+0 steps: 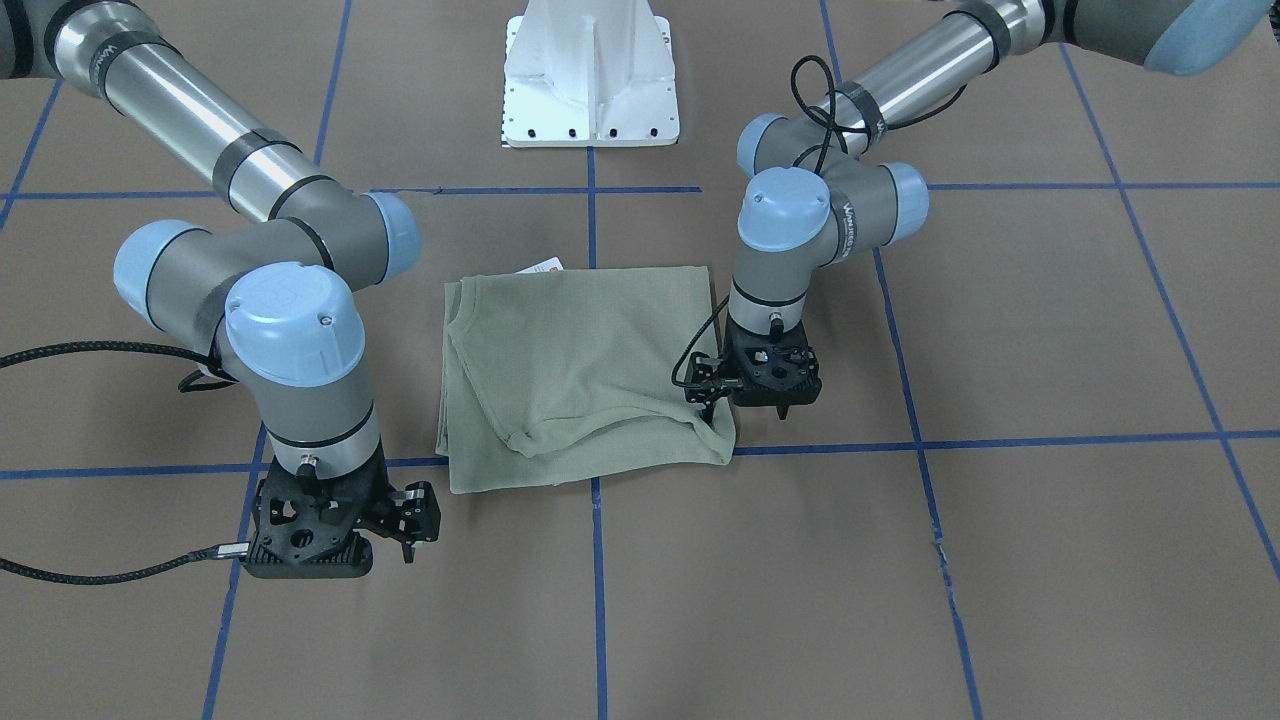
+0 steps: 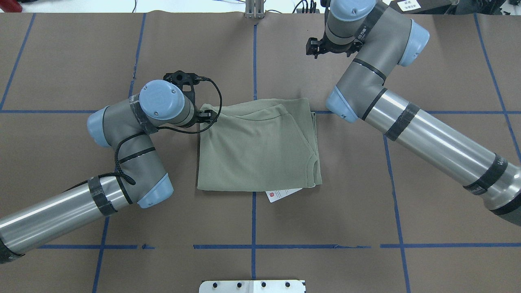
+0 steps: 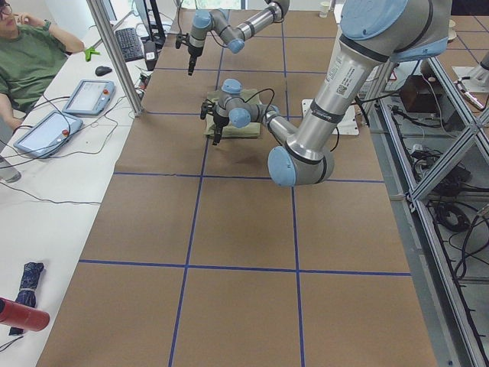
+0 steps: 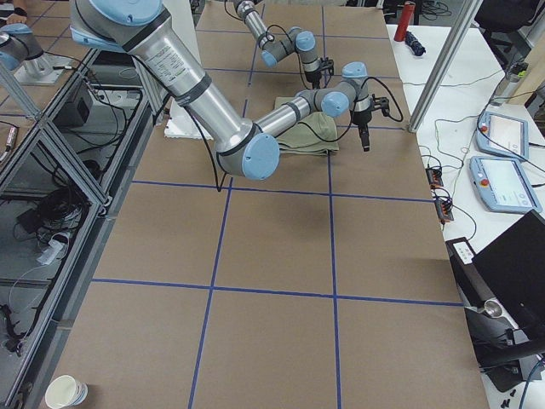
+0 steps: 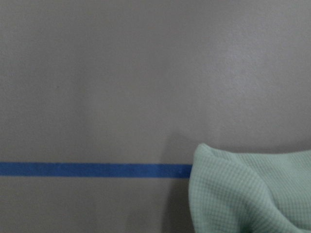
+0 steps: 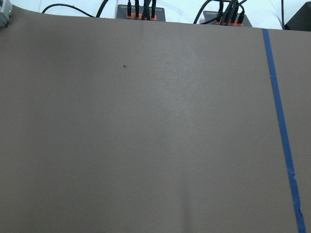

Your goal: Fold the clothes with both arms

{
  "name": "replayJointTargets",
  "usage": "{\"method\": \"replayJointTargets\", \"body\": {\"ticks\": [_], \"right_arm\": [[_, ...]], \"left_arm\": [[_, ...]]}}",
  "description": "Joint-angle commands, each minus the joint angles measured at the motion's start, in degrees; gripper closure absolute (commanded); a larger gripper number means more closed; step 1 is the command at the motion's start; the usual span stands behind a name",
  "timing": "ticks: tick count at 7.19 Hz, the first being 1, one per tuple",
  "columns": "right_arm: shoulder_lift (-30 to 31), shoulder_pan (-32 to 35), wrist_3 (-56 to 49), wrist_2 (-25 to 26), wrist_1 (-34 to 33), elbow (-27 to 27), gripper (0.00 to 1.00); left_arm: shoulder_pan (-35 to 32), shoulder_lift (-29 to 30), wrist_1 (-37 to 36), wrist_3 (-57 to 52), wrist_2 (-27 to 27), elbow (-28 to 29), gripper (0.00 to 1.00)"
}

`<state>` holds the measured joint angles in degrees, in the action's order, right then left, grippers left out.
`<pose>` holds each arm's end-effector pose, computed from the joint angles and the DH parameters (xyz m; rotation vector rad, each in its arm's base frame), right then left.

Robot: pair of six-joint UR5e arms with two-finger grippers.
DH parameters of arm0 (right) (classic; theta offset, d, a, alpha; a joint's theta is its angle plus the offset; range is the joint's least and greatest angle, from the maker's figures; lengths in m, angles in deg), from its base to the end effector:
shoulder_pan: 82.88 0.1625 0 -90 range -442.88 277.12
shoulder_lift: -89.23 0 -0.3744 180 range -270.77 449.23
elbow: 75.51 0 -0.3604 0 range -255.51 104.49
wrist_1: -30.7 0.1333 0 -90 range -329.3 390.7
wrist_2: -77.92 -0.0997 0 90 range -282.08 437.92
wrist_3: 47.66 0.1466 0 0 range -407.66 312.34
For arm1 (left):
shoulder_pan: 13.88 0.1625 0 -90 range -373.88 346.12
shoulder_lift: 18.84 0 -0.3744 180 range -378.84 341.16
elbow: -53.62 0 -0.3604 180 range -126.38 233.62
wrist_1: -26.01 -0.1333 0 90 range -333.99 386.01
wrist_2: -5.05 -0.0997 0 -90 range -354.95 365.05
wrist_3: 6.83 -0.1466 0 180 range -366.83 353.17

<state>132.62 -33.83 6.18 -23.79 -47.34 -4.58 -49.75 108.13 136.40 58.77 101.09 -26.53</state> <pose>-0.4198 -0.6418 0.3004 0.3208 -0.6389 0.1449 0.5150 -0.5179 0.3223 0.3303 0.7670 -0.1447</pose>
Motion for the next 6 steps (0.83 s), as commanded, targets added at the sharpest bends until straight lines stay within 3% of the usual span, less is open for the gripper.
{"method": "replayJointTargets", "body": {"ticks": [1,3,4,6], "right_arm": [[0.03,0.00,-0.32,-1.37,-0.09,0.00,0.00],[1.16,3.75,-7.91,-11.34,-2.10,0.00,0.00],[1.43,7.61,-17.19,-16.62,-8.29,0.26,0.00],[5.88,17.70,-42.99,-21.30,-18.60,3.06,0.00]], "left_arm": [[-4.01,0.13,0.00,-4.15,0.46,0.17,0.00],[-10.85,-1.00,-0.79,-10.81,10.00,-3.32,0.00],[-14.10,-2.41,-6.36,-17.63,12.74,-7.52,0.00],[-24.10,-6.01,-20.33,-41.22,13.73,-16.93,0.00]]}}
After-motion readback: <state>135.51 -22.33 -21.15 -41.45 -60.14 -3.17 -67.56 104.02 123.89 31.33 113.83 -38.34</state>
